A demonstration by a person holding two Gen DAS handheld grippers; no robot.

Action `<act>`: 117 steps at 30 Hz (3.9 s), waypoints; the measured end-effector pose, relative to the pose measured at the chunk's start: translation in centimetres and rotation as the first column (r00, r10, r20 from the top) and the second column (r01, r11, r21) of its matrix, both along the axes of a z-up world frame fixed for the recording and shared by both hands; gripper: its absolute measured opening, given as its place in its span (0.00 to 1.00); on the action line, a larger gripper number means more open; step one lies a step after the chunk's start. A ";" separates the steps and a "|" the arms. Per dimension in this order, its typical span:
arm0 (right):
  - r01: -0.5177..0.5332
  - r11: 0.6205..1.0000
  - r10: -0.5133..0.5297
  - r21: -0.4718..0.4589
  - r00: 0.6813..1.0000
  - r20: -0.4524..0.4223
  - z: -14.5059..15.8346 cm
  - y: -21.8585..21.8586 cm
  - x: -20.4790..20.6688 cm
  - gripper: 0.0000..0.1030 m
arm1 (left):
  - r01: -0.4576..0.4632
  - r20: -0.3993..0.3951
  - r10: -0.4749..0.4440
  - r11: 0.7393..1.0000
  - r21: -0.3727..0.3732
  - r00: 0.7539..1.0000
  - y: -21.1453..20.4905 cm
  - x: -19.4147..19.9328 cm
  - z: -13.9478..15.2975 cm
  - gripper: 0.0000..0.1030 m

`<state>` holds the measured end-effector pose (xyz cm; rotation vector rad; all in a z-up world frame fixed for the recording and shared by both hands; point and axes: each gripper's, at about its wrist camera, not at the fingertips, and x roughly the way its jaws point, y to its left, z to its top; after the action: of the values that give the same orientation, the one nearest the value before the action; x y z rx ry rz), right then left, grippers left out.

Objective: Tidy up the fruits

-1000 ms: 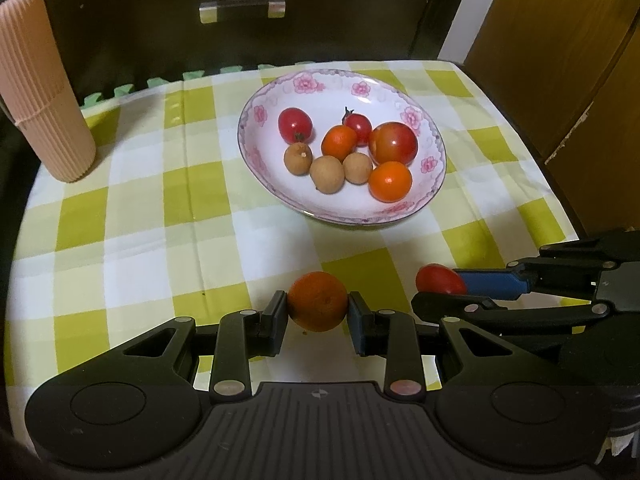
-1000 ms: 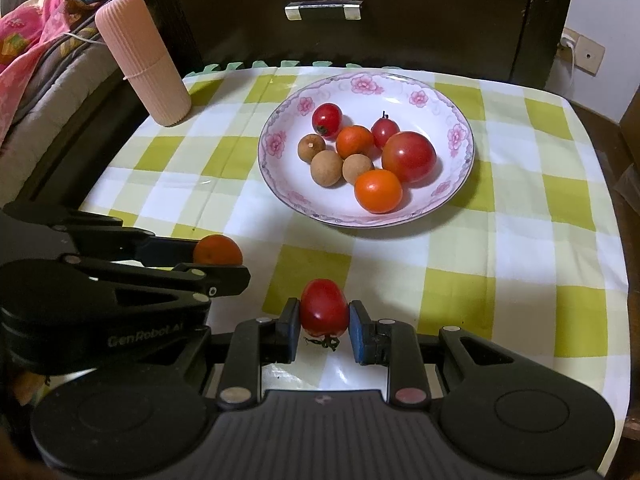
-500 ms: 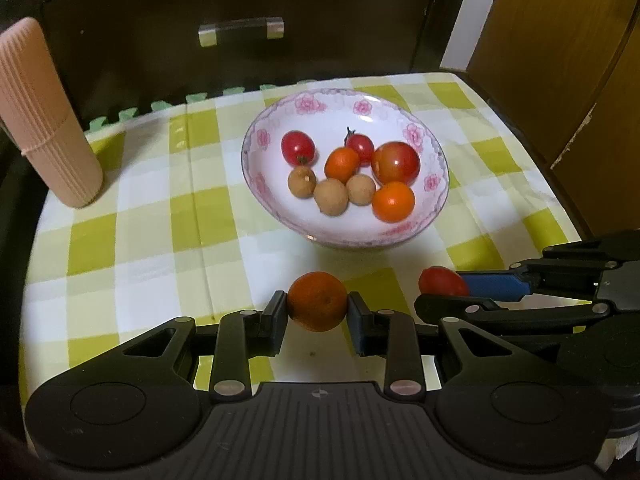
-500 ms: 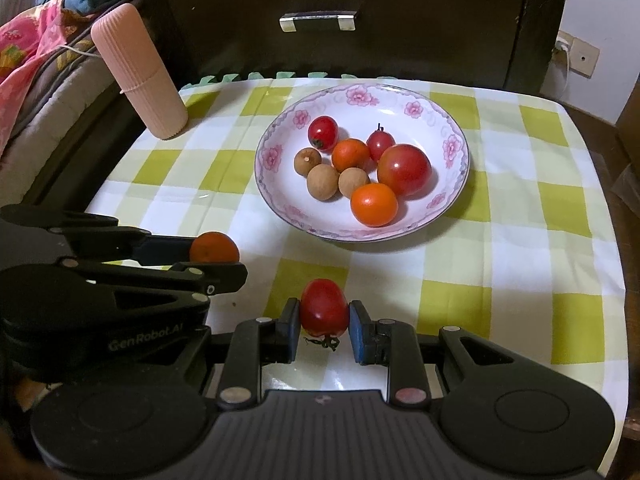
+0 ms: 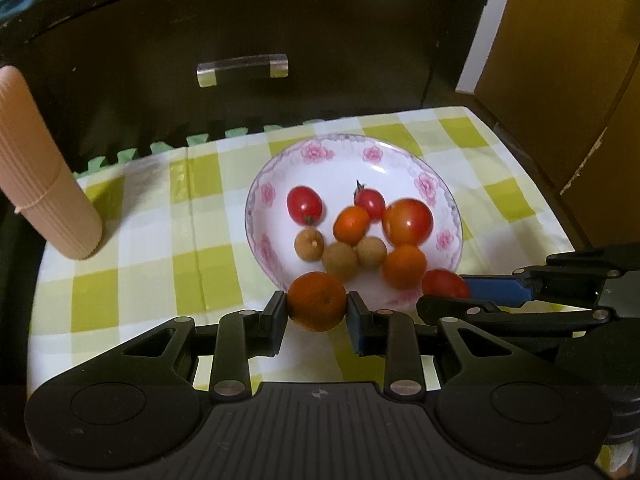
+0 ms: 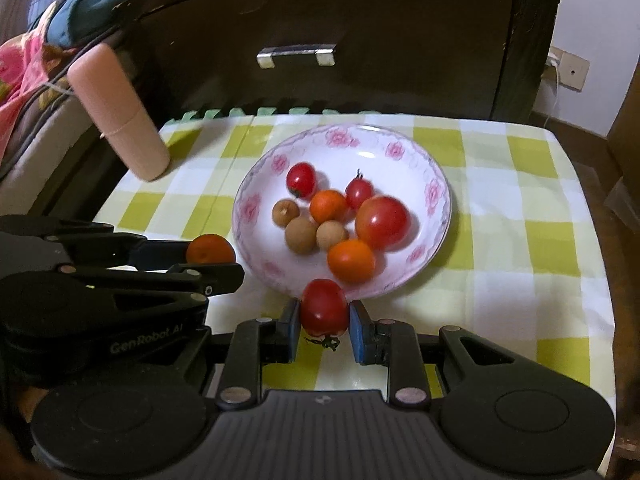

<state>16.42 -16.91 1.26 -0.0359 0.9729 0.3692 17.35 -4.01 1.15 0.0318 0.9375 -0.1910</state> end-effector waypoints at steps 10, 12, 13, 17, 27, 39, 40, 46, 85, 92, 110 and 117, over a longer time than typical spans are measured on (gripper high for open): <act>0.032 0.999 -0.032 0.007 0.999 0.025 -0.4 -0.2 2.4 0.24 | -0.010 0.009 0.010 1.000 -0.001 1.000 -0.2 2.5 -0.3 0.37; 0.040 0.999 -0.040 0.009 0.999 0.027 -0.5 -0.2 2.9 0.24 | -0.012 0.007 0.012 1.000 -0.001 1.000 -0.2 3.1 -0.4 0.37; 0.043 0.999 -0.044 0.009 0.999 0.029 -0.5 -0.3 3.1 0.24 | -0.014 0.007 0.014 1.000 -0.003 1.000 -0.2 3.5 -0.4 0.37; 0.062 0.998 -0.062 0.012 0.997 0.036 -0.6 -0.3 4.2 0.24 | -0.021 -0.006 0.021 1.000 -0.015 1.000 -0.2 4.8 -0.6 0.37; 0.095 0.995 -0.097 0.024 0.993 0.067 -0.6 -1.0 6.9 0.25 | -0.038 -0.036 0.036 0.997 -0.064 0.999 -0.5 7.5 -1.3 0.38; 0.121 0.990 -0.125 0.076 0.991 0.055 -0.6 -1.7 7.5 0.26 | -0.068 -0.035 0.065 0.995 -0.073 0.997 0.2 7.8 -0.6 0.47; 0.124 0.989 -0.129 0.085 0.990 0.051 -0.5 -1.7 7.5 0.26 | -0.068 -0.034 0.066 0.995 -0.073 0.997 0.3 7.7 -0.5 0.47; 0.127 0.988 -0.133 0.087 0.989 0.061 0.1 -1.4 6.8 0.26 | -0.068 -0.030 0.066 0.995 -0.075 0.997 0.5 7.3 -0.1 0.50; 0.238 0.964 -0.241 0.121 0.970 0.015 0.3 -2.8 -5.0 0.30 | -0.143 0.045 0.142 0.989 0.023 0.989 1.1 -4.3 0.6 1.00; 0.257 0.958 -0.259 0.125 0.966 -0.006 -0.2 -3.1 -7.1 0.30 | -0.160 0.052 0.158 0.987 0.026 0.986 1.3 -6.3 0.3 1.00; 0.264 0.955 -0.261 0.138 0.965 -0.039 -0.9 -2.4 -12.1 0.30 | -0.132 0.022 0.130 0.984 0.118 0.991 0.8 -10.7 -0.6 1.00; 0.271 0.953 -0.266 0.139 0.963 -0.049 -1.2 -2.4 -13.4 0.30 | -0.142 0.011 0.141 0.985 0.102 0.990 1.2 -11.9 -0.5 1.00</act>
<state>3.04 -19.30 0.10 0.2332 0.9640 0.1884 5.40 -2.83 0.69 0.0602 0.9417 -0.0112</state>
